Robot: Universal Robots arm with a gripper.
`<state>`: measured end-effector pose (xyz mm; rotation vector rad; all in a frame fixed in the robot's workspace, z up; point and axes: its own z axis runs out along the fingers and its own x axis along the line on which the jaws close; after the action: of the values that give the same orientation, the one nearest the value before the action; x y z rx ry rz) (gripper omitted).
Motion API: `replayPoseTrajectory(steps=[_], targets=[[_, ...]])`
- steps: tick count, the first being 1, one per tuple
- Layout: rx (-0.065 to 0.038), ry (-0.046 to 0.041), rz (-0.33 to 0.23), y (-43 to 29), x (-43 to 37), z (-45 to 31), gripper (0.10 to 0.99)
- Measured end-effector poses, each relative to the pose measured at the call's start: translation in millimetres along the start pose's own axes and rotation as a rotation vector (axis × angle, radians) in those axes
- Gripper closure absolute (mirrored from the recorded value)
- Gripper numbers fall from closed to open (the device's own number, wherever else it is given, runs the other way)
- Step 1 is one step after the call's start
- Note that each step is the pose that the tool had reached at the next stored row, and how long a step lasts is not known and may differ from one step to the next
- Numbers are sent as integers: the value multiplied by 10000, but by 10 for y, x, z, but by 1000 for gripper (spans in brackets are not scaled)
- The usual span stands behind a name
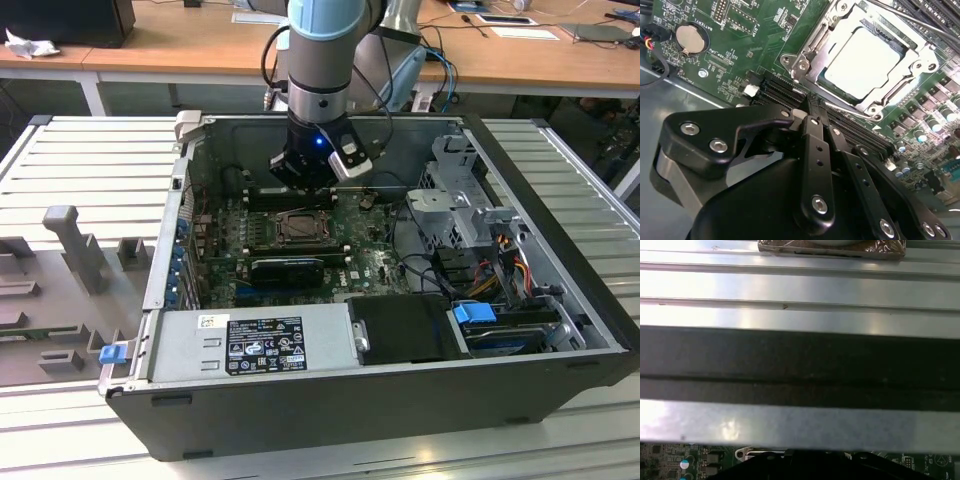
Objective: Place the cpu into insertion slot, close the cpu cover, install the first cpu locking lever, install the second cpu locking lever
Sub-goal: 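Install the first cpu locking lever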
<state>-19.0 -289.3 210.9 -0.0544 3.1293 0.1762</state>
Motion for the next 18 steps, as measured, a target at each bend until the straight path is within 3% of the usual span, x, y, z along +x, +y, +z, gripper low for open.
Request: replayPoseTrajectory(steps=[6,14,18], targets=[[16,2,-12,-5,0,46,980],[176,8,-12,-7,1,57,980],[201,8,-11,-7,1,64,980]])
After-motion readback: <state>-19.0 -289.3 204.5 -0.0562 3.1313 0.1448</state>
